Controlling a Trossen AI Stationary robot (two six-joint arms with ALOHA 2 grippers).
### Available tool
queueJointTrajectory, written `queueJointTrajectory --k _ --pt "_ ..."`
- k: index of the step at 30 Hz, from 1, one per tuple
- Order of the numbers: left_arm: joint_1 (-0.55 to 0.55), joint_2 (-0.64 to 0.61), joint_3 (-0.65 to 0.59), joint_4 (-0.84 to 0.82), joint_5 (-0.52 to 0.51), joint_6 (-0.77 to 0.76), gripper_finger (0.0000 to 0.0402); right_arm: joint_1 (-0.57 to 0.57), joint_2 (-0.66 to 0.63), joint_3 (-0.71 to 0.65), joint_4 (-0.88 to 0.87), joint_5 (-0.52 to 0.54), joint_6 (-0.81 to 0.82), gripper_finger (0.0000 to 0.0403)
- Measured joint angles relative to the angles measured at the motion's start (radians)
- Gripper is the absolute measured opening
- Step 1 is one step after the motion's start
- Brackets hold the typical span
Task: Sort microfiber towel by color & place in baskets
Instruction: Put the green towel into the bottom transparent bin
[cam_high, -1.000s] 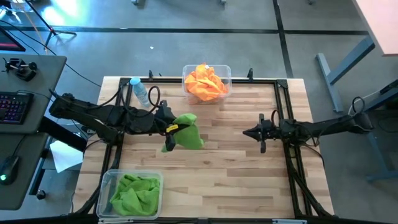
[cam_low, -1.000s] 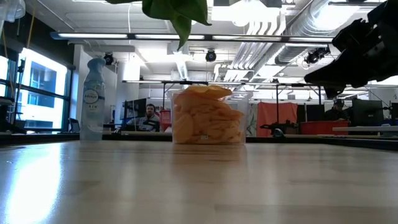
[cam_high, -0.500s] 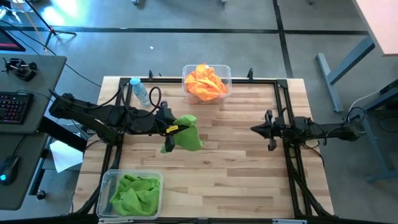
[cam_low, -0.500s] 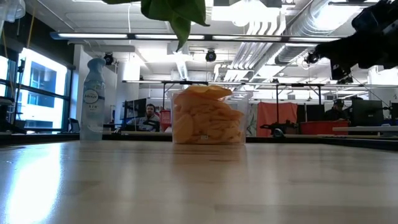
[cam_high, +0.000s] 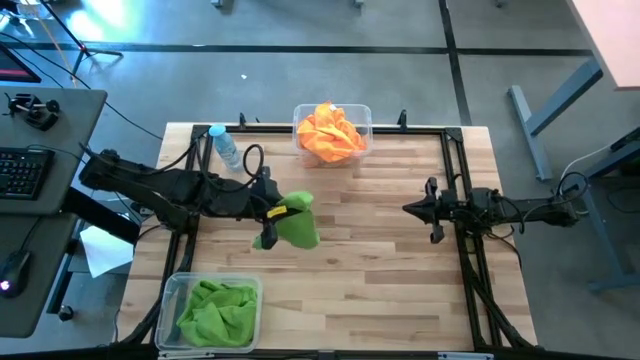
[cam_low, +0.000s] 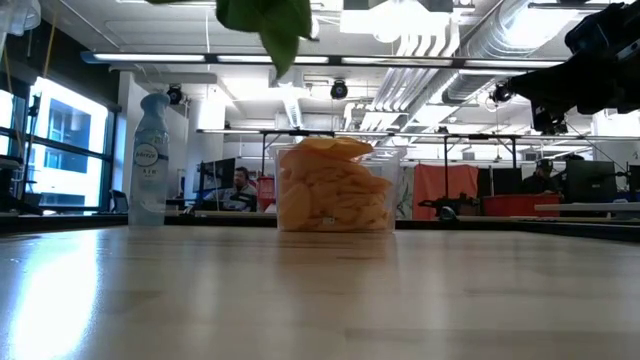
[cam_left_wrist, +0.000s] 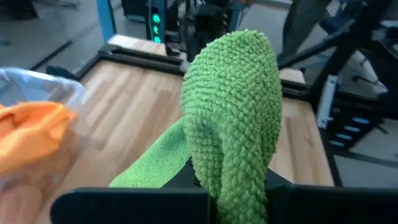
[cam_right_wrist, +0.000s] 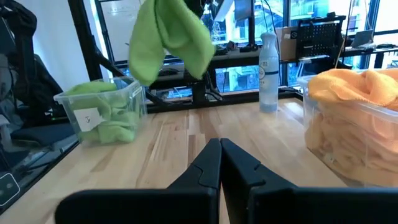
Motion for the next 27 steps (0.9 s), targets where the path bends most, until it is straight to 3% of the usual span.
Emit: queueJointTrajectory --k 3,10,21,27 --pt "-0.028 0.002 0.063 -0.118 0.001 -0.095 0.0001 0.000 0.000 0.000 0.000 0.000 0.000 0.0000" --pt "-0.151 0.002 0.232 -0.472 -0.014 -0.491 0.0001 0.000 0.000 0.000 0.000 0.000 0.000 0.0000" --pt "-0.610 0.025 0.266 -0.710 -0.189 -1.022 0.0001 0.000 0.000 0.000 0.001 0.000 0.000 0.0000" --pt "-0.793 0.108 0.266 -0.830 -0.180 -1.307 0.0000 0.000 0.000 -0.001 0.001 0.000 0.000 0.0000"
